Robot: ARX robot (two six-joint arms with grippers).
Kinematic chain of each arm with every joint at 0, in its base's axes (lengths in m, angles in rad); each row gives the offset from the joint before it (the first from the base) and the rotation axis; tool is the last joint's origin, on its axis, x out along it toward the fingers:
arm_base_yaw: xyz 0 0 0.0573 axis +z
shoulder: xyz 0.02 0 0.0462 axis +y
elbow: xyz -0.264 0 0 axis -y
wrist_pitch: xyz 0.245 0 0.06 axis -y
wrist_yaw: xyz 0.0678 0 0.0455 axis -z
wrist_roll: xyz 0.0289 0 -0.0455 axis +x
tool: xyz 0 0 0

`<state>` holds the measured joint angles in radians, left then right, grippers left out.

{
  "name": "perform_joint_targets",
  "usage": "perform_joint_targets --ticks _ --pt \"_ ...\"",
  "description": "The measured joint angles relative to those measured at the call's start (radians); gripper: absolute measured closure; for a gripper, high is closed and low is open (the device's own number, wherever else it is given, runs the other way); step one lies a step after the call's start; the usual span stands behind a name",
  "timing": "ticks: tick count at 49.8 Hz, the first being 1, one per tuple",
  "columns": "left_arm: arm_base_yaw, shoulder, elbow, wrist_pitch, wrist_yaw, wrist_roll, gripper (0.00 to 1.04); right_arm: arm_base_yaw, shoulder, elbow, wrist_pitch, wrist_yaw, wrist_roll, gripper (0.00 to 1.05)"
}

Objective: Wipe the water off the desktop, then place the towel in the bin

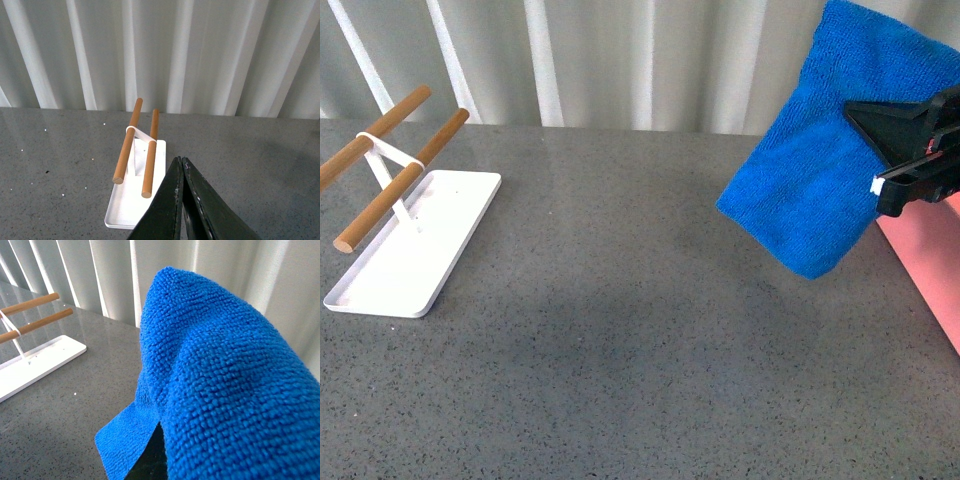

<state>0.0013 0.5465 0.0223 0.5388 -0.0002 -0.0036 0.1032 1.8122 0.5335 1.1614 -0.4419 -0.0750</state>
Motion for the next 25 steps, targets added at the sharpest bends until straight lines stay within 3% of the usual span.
perform_joint_targets --ticks 25 --pt "0.000 -0.251 0.000 -0.240 0.000 0.000 1.01 0.021 0.011 0.000 0.000 0.018 -0.001 1.01"
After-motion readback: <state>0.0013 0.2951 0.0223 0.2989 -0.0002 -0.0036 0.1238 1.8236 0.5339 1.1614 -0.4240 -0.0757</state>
